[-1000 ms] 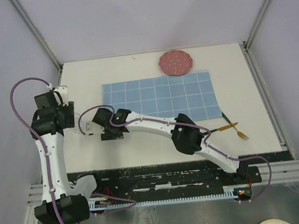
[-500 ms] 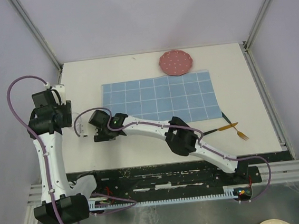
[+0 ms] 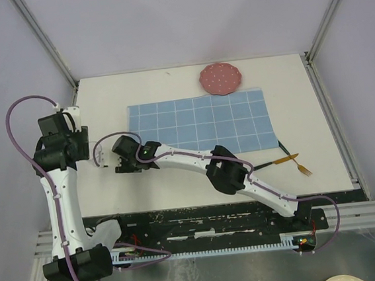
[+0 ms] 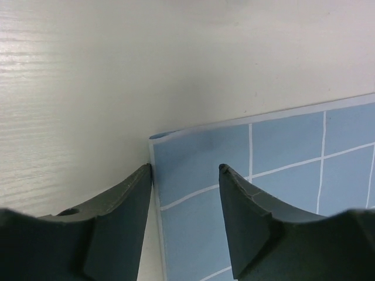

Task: Set the dinner table for one person
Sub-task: Fold the napkin at the center of the board.

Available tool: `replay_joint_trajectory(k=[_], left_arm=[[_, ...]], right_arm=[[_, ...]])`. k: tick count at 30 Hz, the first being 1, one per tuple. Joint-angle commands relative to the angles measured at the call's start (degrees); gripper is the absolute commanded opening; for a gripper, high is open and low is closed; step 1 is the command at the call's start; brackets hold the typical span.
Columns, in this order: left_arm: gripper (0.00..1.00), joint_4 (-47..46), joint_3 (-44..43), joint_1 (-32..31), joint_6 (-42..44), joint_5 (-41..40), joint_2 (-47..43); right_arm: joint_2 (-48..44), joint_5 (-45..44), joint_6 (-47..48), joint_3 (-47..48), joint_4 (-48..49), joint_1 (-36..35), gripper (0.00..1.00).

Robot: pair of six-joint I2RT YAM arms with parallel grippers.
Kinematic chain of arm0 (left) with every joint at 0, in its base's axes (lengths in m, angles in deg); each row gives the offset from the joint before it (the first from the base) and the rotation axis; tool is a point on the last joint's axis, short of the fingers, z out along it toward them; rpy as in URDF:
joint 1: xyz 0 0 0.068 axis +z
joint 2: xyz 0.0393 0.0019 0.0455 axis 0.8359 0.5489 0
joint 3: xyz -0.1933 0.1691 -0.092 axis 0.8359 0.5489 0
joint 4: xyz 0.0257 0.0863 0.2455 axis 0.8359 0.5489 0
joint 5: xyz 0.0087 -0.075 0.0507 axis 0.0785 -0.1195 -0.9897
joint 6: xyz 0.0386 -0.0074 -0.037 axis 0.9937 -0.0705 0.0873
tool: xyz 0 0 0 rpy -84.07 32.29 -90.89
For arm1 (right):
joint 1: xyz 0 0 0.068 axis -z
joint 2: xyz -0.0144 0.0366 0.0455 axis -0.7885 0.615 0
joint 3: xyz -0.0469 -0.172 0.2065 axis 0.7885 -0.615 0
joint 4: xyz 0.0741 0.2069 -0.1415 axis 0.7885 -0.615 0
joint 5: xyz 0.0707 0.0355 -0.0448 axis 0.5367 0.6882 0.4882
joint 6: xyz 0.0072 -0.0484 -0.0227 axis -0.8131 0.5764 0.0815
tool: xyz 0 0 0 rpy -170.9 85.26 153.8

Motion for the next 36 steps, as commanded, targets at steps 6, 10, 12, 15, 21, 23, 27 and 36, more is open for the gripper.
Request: replay_joint_trajectory(k=[6,10,12,15,21,23,27,36], left_arm=[[0.63,-0.49,-3.41,0.19,-3.18,0.68,-0.35],[0.63,-0.92,-3.4,0.12,-3.45,1.34,-0.19],[0.63,-1.22,-3.58,0.11,-3.46,1.71,-0.05],[0.62,-1.73,-4.16,0.12,-3.48,2.06,0.37],[0.62,-3.85,-4.38,0.16,-3.06,2.67,1.13],[0.62,-4.72,-4.25,0.09,-2.93,3.19,1.51],[0.61,-6.89,-4.28,0.13,-3.38,4.15,2.98],[0.61,-10.94,-4.38,0.15,-4.58,8.63,6.41]], right_arm=[[1.54,1.94,-2.7,-1.5,-4.17,2.15,0.02],[0.09,1.76,-2.69,-3.48,-4.65,2.43,0.01],[-1.05,1.33,-2.6,-4.24,-4.91,2.43,0.01],[-3.05,0.41,-2.96,-4.23,-6.33,2.36,0.01],[-11.0,-1.5,-3.95,-5.48,-9.98,2.17,0.01],[-13.91,-1.4,-4.56,-6.6,-11.27,1.95,0.01],[-19.98,0.55,-6.05,-8.7,-13.62,0.83,0.01],[-31.4,2.52,-3.98,-14.07,-14.32,-5.55,0.01]])
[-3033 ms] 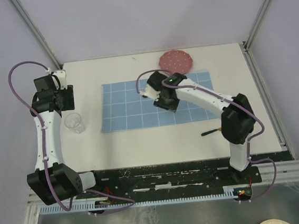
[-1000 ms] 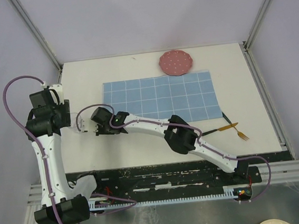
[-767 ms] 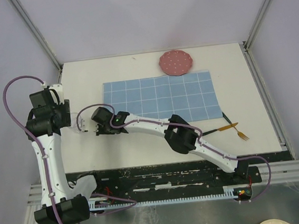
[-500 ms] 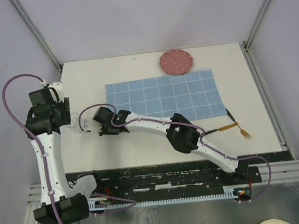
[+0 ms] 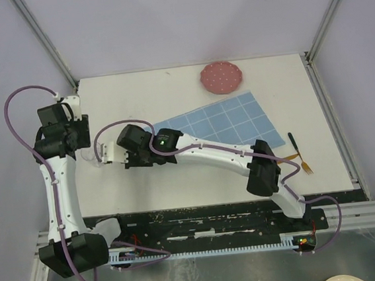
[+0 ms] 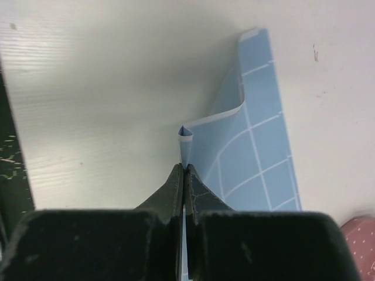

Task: Set the dinner table for one person
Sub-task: Fold the napkin at the center of the board.

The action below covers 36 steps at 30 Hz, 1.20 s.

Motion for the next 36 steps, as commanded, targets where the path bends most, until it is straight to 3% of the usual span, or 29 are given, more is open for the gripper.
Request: replay_joint_trajectory(k=[1,10,16,22,36], left_arm=[[0.61,-4.43,-2.69,0.14,-2.94,3.46,1.52],[0.61,-4.21,-7.63,0.12,-2.76,4.83,5.51],[0.61,-3.87,-7.88,0.06,-2.84,7.1,5.43],[0.6,-3.89,-7.9,0.1,-2.97,8.0,6.01],[0.59,-2.98,-11.14,0.02,-5.06,8.89,10.32]], right_arm=[[-6.41,1.97,-0.03,-0.67,0.36,-3.65,0.01],[-10.24,-0.72,0.23,-2.24,1.19,-4.68,0.02],[-16.38,-2.24,1.42,-9.99,1.18,-3.69,0.02],[-22.31,-4.69,1.78,-16.62,1.22,-1.2,0.02],[-32.24,-5.69,2.9,-20.36,-1.23,8.07,0.02]])
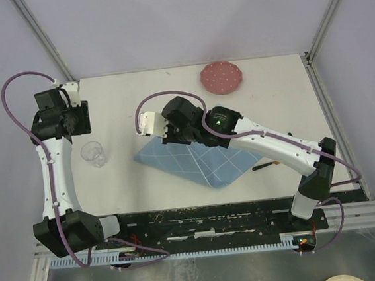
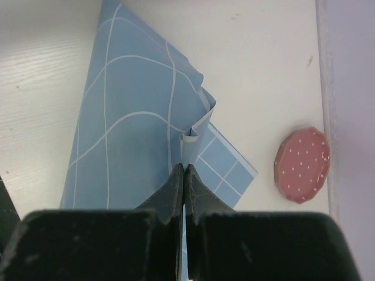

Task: Set the dinner table for one person
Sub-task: Fold the napkin at the center of the board.

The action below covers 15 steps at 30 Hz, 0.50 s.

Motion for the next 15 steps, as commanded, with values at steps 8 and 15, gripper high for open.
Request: replay_joint_trajectory(k=[8,15], left_arm=[[0.58,-0.08,-8.83,-0.44,-5.79,2.89,5.43],[0.58,1.0,-11.02,-0.83,-7.71,4.75,8.15]], right_arm=[[-13.28,-0.18,0.54,-11.77,0.57,8.54,0.02],[-18.65,1.06,-0.23,-20.92,1.81,13.7,0.02]])
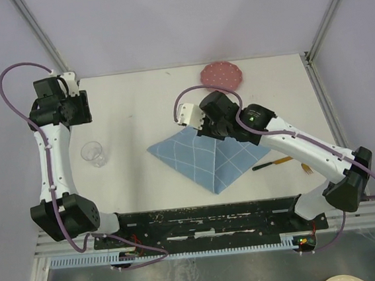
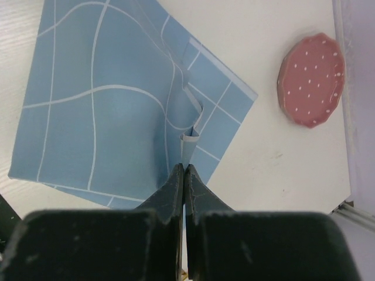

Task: Set the dinner table for one person
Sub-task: Fold the napkin at the center of the board.

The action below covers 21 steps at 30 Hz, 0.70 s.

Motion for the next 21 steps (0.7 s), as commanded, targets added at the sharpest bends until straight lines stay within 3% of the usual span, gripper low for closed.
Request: replay_joint_trajectory(k=[1,13,21], left_arm=[[0.58,0.29,-3.16,-0.54,-3.78,2.67,1.07],[0.58,0.98,-1.98,-1.4,-3.51,2.68,0.58],[0.58,1.05,-1.25,-1.37,-3.31,2.54,-0.05]], right_arm=[[-4.76,1.16,-0.42,-4.85,3.11,3.26,0.02],[-8.84,6.09,-1.69,-20.47,2.84,11.88,0.02],[-9.34,8.08,-2.85,-21.34,2.74,14.54,0.01]])
